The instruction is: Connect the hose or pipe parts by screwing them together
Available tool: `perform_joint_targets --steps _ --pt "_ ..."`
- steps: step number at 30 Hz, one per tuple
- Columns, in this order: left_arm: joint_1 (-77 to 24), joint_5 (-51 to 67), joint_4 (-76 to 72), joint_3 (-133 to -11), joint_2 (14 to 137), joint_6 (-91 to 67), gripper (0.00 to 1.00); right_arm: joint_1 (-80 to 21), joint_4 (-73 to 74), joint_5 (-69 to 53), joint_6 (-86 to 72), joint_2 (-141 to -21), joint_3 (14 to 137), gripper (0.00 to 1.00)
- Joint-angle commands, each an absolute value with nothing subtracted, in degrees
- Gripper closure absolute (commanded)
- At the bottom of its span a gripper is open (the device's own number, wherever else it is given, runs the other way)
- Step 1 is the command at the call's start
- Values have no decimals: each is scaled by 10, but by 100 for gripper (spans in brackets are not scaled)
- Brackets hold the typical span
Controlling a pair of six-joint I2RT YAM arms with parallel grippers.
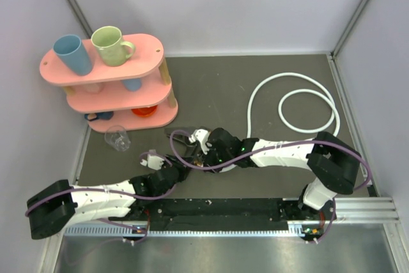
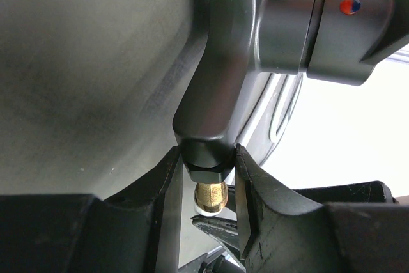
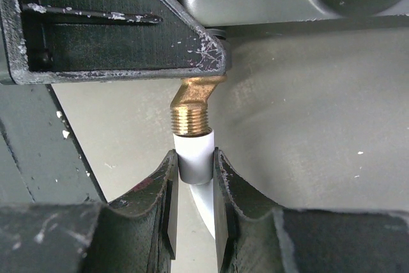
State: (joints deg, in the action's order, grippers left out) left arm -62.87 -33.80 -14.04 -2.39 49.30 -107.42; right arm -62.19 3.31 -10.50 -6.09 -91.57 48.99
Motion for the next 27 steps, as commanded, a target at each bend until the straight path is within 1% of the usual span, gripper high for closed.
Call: perform_joint_targets --steps 1,19,27 --pt "-636 -355 -191 -30 493 -1063 100 -631 40 -98 -89 -905 525 100" --pt "-648 -350 -220 -35 521 -1057 100 -630 116 -93 -80 -955 619 100" --pt "-652 -338 -227 -31 519 -1056 100 -628 105 -78 -75 -964 615 100"
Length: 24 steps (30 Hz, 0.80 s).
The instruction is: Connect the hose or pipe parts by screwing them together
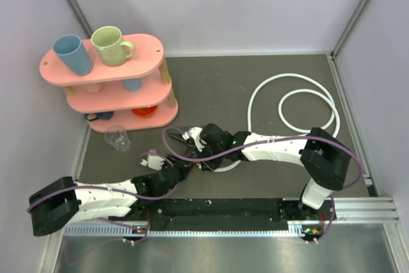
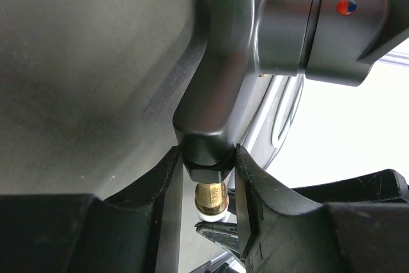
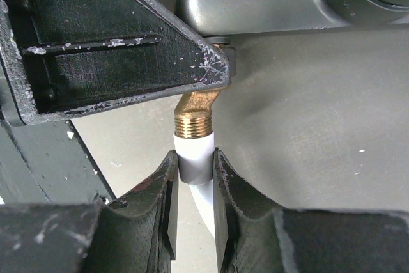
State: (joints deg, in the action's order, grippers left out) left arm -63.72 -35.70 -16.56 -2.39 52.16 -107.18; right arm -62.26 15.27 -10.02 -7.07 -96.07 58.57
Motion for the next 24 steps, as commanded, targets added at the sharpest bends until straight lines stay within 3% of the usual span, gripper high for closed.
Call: perform_joint_targets --steps 1,24 --pt "-652 -338 -231 -30 516 -1053 100 -627 104 -79 -76 -962 615 100" --pt "-664 -322 -352 28 497 -1010 100 -516 -284 -325 -215 -933 404 100"
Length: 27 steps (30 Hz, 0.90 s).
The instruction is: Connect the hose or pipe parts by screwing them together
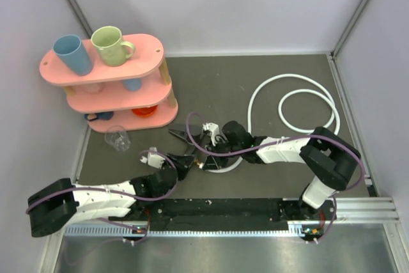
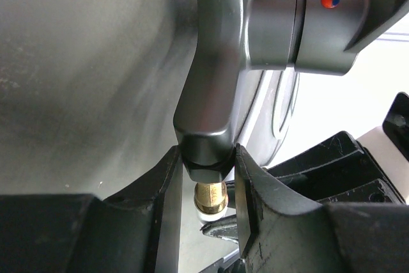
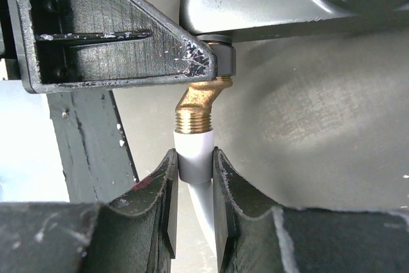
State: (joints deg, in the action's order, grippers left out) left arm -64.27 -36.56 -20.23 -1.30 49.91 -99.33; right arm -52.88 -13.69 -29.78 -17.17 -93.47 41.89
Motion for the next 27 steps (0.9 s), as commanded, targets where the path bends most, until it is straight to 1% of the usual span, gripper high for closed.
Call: perform_joint_targets --steps 1,7,17,27 --pt "-666 -323 -354 27 501 -1013 100 -512 -293 -332 -221 -934 399 100" --pt "-672 -327 -365 29 515 -1020 100 -496 -363 -369 -256 -962 378 100" --pt "-686 -345 -382 33 521 -1020 100 -467 -532 -429 -351 -1005 329 100" --pt "-694 -352 -408 32 533 -1023 100 -461 -692 -441 -431 -1053 300 100"
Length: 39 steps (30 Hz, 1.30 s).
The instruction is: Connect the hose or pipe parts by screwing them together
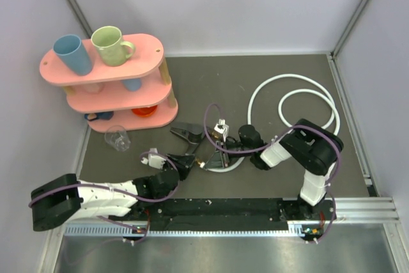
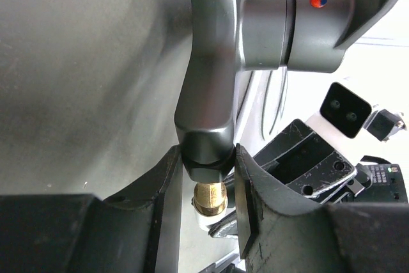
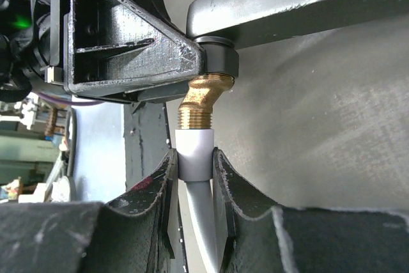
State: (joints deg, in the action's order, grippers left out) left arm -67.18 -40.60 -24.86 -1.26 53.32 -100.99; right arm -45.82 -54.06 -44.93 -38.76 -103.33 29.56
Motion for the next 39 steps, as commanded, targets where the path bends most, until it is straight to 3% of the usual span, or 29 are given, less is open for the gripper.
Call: perform_joint_targets --steps 1,5,13,26,39 --pt "-695 -352 -416 33 533 -1021 100 -460 -707 -441 -446 -1058 297 100" --pt "-698 -353 -436 35 545 -1024 100 -452 -824 -452 -502 -1097 287 100" --pt "-706 -353 -471 37 577 -1037 100 -435 -920 -451 -560 -1136 271 100" --pt "-712 -366 -494 27 617 -1056 100 -424 -922 -442 -575 -1135 259 100" --pt "-720 -382 -627 33 646 -995 100 -418 -923 -444 -624 -1106 267 100"
